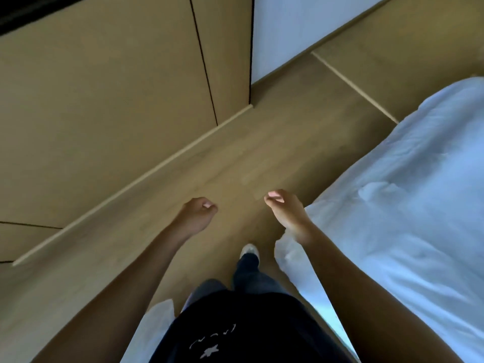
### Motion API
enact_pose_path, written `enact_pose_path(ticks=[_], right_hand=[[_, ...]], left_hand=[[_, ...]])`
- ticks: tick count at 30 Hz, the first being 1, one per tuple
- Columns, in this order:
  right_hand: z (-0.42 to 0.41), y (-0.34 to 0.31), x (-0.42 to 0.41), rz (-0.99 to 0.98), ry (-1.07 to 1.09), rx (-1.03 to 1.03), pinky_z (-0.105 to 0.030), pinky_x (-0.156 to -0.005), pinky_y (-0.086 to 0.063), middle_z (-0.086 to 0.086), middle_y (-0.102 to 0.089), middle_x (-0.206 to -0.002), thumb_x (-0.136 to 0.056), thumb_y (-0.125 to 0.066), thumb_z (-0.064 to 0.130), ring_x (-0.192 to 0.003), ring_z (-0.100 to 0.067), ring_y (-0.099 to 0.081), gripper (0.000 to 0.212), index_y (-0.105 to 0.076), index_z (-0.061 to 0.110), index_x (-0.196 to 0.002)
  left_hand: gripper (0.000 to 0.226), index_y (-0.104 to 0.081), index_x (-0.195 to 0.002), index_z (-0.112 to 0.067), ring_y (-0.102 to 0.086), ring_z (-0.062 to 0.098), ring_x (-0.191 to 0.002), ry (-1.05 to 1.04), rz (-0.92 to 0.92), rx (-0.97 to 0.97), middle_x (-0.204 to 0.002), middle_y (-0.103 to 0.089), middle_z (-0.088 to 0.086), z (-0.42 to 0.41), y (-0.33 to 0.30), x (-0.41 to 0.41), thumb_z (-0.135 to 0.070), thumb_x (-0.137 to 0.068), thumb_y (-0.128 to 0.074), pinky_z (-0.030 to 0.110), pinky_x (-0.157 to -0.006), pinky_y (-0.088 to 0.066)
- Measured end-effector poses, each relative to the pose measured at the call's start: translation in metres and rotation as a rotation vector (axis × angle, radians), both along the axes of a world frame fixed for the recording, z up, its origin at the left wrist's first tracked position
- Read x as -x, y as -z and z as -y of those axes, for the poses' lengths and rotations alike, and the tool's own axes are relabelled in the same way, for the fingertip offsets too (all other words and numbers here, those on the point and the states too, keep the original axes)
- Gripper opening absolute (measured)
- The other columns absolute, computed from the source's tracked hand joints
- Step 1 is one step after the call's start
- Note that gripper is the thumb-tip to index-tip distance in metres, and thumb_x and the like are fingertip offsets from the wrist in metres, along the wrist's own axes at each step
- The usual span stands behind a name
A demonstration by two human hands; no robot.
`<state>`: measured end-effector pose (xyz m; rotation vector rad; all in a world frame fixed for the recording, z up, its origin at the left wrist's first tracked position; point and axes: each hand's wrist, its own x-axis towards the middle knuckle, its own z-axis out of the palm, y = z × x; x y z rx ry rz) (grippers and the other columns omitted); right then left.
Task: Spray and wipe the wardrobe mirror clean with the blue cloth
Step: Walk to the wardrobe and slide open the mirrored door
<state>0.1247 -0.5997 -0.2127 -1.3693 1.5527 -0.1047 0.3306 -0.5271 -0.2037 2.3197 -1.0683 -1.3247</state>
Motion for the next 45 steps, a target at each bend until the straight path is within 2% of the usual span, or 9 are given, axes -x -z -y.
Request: enact_pose_path(ticks=[8, 12, 16, 24, 28, 34, 40, 42, 45], right_hand=[[0.107, 0.002, 0.038, 0.062, 0.282, -0.047, -0.040, -0.097, -0.050, -0.004, -0.065, -0.107, -0.098, -0.054, 0.029, -0.104, -0.022, -0.062, 0.027, -0.060, 0.012, -0.118], [0.159, 0.008, 0.045, 0.123, 0.446, -0.081, -0.034, -0.092, -0.050, 0.009, -0.058, -0.093, -0.098, -0.054, 0.030, -0.088, -0.008, -0.057, 0.032, -0.056, 0.016, -0.126], [0.240, 0.010, 0.043, 0.144, 0.569, -0.053, -0.036, -0.095, -0.050, 0.011, -0.056, -0.095, -0.098, -0.053, 0.031, -0.098, -0.013, -0.058, 0.036, -0.055, 0.016, -0.130], [0.421, -0.015, 0.024, 0.191, 0.729, 0.044, -0.022, -0.065, -0.044, 0.006, -0.061, -0.097, -0.098, -0.053, 0.032, -0.087, -0.009, -0.059, 0.033, -0.059, 0.015, -0.125], [0.483, -0.022, 0.028, 0.211, 0.774, 0.060, -0.022, -0.066, -0.046, 0.004, -0.062, -0.098, -0.098, -0.053, 0.031, -0.086, -0.010, -0.059, 0.030, -0.059, 0.016, -0.123], [0.579, -0.016, 0.061, 0.190, 0.855, 0.052, -0.027, -0.081, -0.047, 0.005, -0.061, -0.102, -0.097, -0.054, 0.031, -0.098, -0.014, -0.059, 0.032, -0.059, 0.015, -0.125], [0.705, -0.002, 0.113, 0.211, 0.850, 0.067, -0.022, -0.070, -0.045, 0.005, -0.060, -0.106, -0.097, -0.053, 0.031, -0.096, -0.010, -0.057, 0.030, -0.058, 0.018, -0.124], [0.749, 0.000, 0.135, 0.203, 0.857, 0.064, -0.024, -0.071, -0.045, 0.003, -0.061, -0.109, -0.097, -0.053, 0.032, -0.095, -0.010, -0.057, 0.030, -0.058, 0.019, -0.123], [0.813, -0.003, 0.173, 0.203, 0.875, 0.063, -0.025, -0.073, -0.046, 0.004, -0.060, -0.109, -0.097, -0.053, 0.033, -0.095, -0.011, -0.057, 0.029, -0.058, 0.019, -0.122]], left_hand=[[0.021, -0.063, -0.105, -0.007, -0.057, 0.021, -0.092, 0.265, 0.038, 0.060, -0.102, -0.060, 0.005, 0.163, -0.002, 0.027, -0.024, -0.095, -0.054, 0.024, -0.063, -0.039], [0.024, -0.063, -0.105, -0.007, -0.055, 0.018, -0.092, 0.375, 0.022, 0.077, -0.105, -0.063, 0.008, 0.248, 0.011, 0.035, -0.025, -0.095, -0.053, 0.023, -0.074, -0.037], [0.031, -0.063, -0.112, -0.006, -0.057, 0.018, -0.097, 0.494, -0.036, 0.058, -0.111, -0.062, 0.005, 0.342, 0.015, 0.039, -0.030, -0.096, -0.052, 0.026, -0.077, -0.041], [0.029, -0.063, -0.109, -0.008, -0.057, 0.021, -0.099, 0.689, -0.017, 0.115, -0.105, -0.062, 0.006, 0.546, -0.020, 0.036, -0.031, -0.097, -0.050, 0.026, -0.076, -0.039], [0.031, -0.064, -0.110, -0.007, -0.058, 0.023, -0.101, 0.753, -0.007, 0.121, -0.107, -0.063, 0.008, 0.618, -0.026, 0.040, -0.032, -0.097, -0.051, 0.029, -0.080, -0.042], [0.034, -0.060, -0.118, -0.011, -0.051, 0.013, -0.098, 0.822, 0.019, 0.078, -0.110, -0.057, 0.001, 0.719, -0.023, 0.069, -0.036, -0.098, -0.048, 0.026, -0.080, -0.037], [0.034, -0.057, -0.123, -0.013, -0.051, 0.010, -0.093, 0.831, 0.001, 0.103, -0.116, -0.058, 0.001, 0.844, -0.017, 0.123, -0.034, -0.100, -0.045, 0.025, -0.076, -0.038], [0.035, -0.056, -0.127, -0.012, -0.048, 0.009, -0.099, 0.828, 0.007, 0.110, -0.117, -0.056, 0.000, 0.891, -0.019, 0.147, -0.032, -0.100, -0.045, 0.023, -0.081, -0.035], [0.035, -0.055, -0.127, -0.011, -0.045, 0.008, -0.097, 0.856, 0.040, 0.132, -0.118, -0.056, 0.002, 0.961, -0.026, 0.188, -0.031, -0.101, -0.044, 0.022, -0.075, -0.036]])
